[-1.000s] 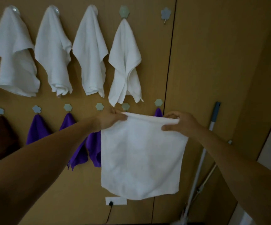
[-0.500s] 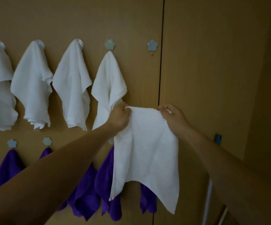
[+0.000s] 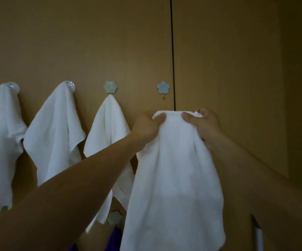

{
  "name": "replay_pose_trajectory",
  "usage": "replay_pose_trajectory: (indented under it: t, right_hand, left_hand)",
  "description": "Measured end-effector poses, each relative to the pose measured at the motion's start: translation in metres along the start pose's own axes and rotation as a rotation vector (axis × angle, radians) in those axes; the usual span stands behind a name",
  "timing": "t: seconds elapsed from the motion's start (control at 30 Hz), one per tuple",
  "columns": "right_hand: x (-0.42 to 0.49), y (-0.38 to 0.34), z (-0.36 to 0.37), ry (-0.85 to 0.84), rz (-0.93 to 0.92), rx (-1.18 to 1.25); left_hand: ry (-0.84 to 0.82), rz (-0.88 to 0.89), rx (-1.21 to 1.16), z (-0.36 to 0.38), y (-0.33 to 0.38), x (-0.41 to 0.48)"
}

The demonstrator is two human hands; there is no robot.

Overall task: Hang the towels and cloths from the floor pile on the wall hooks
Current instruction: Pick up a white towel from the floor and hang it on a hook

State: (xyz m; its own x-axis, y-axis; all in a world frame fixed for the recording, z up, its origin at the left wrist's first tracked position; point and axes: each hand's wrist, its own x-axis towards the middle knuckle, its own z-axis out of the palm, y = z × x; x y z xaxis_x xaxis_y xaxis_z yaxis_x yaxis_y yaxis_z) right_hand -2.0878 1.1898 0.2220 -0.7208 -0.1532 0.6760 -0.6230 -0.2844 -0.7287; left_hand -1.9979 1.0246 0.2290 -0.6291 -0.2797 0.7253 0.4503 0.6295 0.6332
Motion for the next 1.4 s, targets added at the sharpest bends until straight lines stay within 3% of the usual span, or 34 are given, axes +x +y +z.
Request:
replay_pose_trajectory:
  t: [0.2,0.63,0.77,0.9,1.0,1.1,1.2,1.3,1.33,1.4]
  right_hand:
    - [0.063,-0.012,0.029,0.077,-0.221,-0.215]
    - [0.160,0.002,0.058,0.173,-0.324,-0.488]
    - [0.155,0.013,0.053,0.145,-0.285,-0.583]
    - [0.145,0.018,0.051,0.115,-0.218,-0.574]
    - [0.140,0.017,0.056,0.105,-0.195,-0.599]
    - [0.135,0.016,0.059,0.290,-0.387,-0.844]
    - [0.128,0.019,0.061,0.405,-0.668,-1.036]
    - [0.126,0.025,0.062,0.282,-0.787,-1.117]
    - [0.124,0.028,0.062,0.225,-0.793,-1.132]
    - [0.121,0.034,0.060,0.135,-0.790,-1.072]
  left_hand:
    - [0.213,0.101,0.116,0.002,-0.004,0.061]
    - [0.375,0.127,0.546,-0.006,-0.013,0.145]
    - [0.345,-0.004,0.556,-0.003,-0.013,0.140]
    - [0.170,-0.263,0.272,-0.001,-0.008,0.135]
    - [0.119,-0.307,0.362,0.002,-0.006,0.136]
    - [0.110,-0.237,0.653,0.005,-0.003,0.134]
    - [0.292,-0.058,0.975,0.006,-0.002,0.125]
    - [0.455,0.355,1.388,0.008,-0.009,0.122]
    - [0.407,0.474,1.434,0.010,-0.011,0.121]
    - [0.252,0.563,1.303,0.012,-0.016,0.119]
